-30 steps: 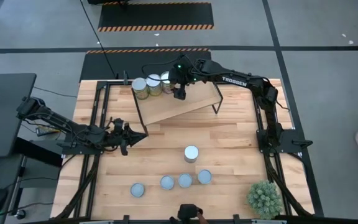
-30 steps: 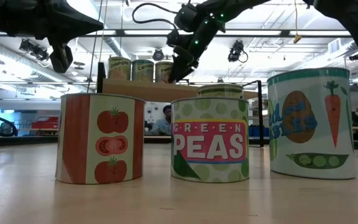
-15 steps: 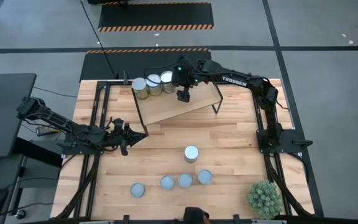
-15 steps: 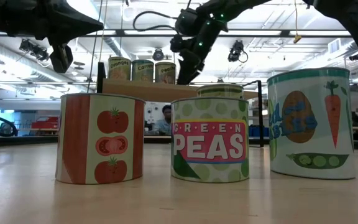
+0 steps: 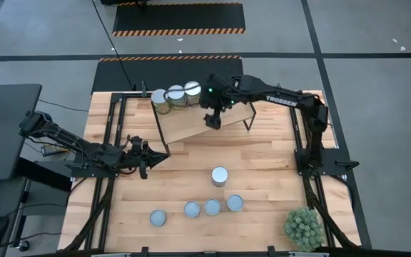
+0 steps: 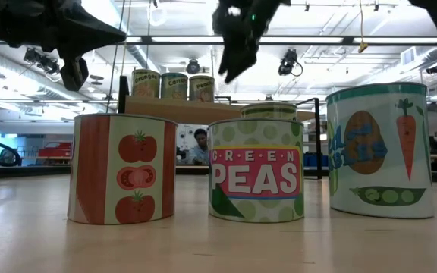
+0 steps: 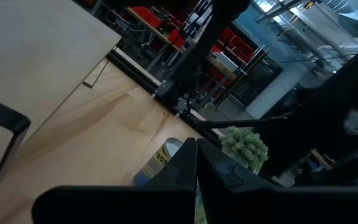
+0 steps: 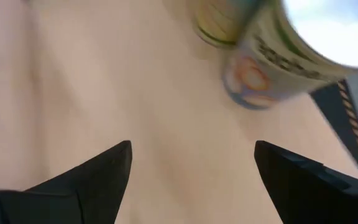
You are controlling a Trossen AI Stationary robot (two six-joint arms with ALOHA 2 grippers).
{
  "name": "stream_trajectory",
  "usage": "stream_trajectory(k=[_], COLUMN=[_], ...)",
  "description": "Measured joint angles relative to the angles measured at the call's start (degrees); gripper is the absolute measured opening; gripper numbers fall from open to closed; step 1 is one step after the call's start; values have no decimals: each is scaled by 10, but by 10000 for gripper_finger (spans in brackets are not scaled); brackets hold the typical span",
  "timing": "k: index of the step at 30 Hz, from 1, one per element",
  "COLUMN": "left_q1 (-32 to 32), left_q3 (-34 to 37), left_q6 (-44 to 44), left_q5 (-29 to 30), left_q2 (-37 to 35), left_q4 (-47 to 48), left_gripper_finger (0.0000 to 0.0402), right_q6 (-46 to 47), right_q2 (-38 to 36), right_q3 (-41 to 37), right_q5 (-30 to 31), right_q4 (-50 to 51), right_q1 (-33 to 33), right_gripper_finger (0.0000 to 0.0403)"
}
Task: Pick and place cans onto a shelf
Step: Put the canned peas on the shelf
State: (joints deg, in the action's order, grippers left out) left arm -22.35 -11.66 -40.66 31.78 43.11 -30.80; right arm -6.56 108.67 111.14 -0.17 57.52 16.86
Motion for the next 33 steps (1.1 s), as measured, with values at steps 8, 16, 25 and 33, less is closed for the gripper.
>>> stream_trajectory(k=[8,16,25,33], left_q1=[0,0,0,0], left_q3=[0,0,0,0], left_q6=[-9,-22,-22,-22], left_q5=[4,1,1,0], left_q2=[0,0,0,0], left_q4=[8,8,25,33], left_gripper_finger=[16,16,16,16], right_q6=[45,79,13,-70], right_q2=[-1,0,-1,0], right_q3=[0,0,-98,-196], right_q5=[-15,12,-13,-32], right_q4=[1,45,6,-90], right_q1=[-119,-215,-269,-282], right_gripper_finger=[346,346,346,346])
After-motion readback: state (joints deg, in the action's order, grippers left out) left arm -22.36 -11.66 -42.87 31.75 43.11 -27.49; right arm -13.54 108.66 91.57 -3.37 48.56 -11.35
